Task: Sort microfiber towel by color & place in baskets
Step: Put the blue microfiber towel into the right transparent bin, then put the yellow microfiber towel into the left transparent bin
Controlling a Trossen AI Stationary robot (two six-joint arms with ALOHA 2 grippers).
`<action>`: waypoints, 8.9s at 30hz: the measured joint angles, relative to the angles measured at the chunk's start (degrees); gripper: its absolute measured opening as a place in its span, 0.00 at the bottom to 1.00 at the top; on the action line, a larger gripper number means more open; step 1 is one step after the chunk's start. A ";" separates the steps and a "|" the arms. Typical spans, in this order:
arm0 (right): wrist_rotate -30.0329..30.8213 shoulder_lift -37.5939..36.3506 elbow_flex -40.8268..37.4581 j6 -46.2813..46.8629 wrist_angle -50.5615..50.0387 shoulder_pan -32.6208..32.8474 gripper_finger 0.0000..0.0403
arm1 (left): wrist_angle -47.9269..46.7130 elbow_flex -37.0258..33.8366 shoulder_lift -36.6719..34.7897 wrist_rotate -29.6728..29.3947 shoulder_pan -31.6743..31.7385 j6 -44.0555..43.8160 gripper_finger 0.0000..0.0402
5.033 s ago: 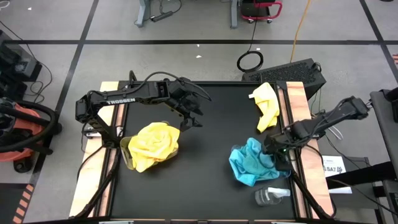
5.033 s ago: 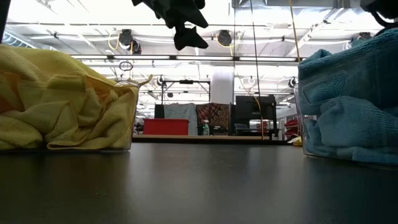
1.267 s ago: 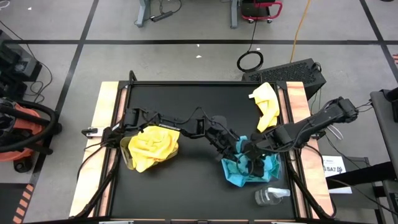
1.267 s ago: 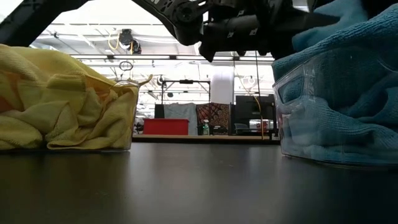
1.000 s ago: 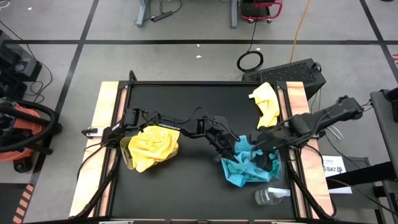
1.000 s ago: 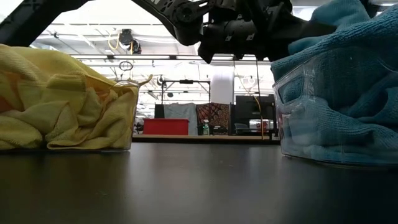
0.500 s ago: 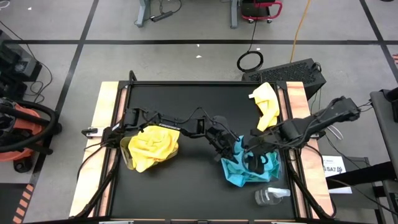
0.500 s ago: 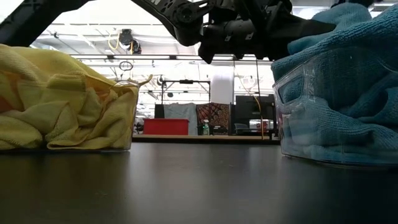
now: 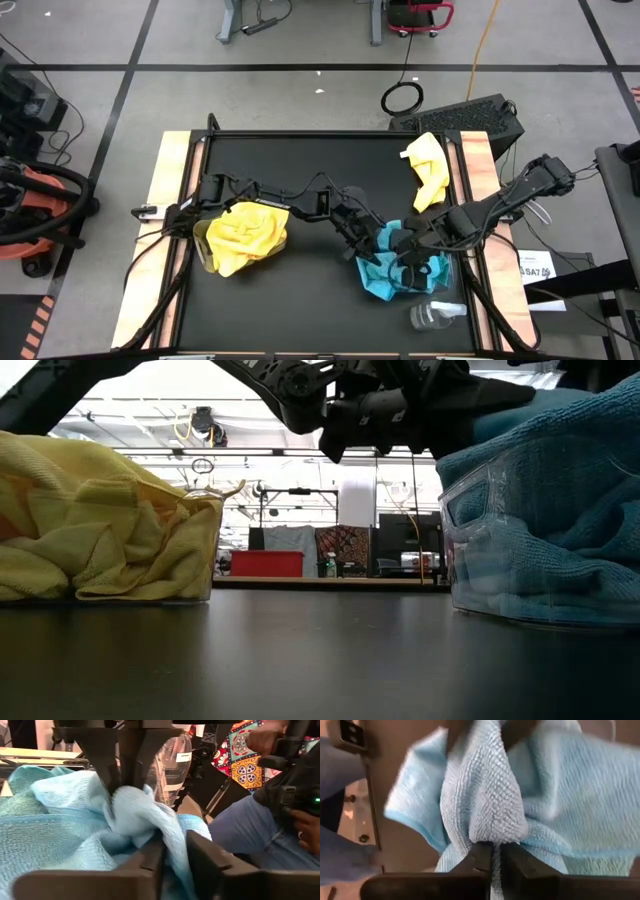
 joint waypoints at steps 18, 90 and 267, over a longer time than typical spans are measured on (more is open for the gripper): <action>-1.69 -0.09 -13.54 11.39 7.00 5.61 0.01 | 2.71 0.00 -0.09 9.36 7.43 -10.60 0.67; 11.10 -22.77 -9.77 -52.17 -0.53 -27.29 0.55 | -43.09 0.02 -31.78 -11.14 7.94 9.16 0.67; -42.16 0.52 36.20 -44.10 -7.18 -53.69 0.00 | -10.18 0.00 -9.09 -7.65 15.37 6.01 0.94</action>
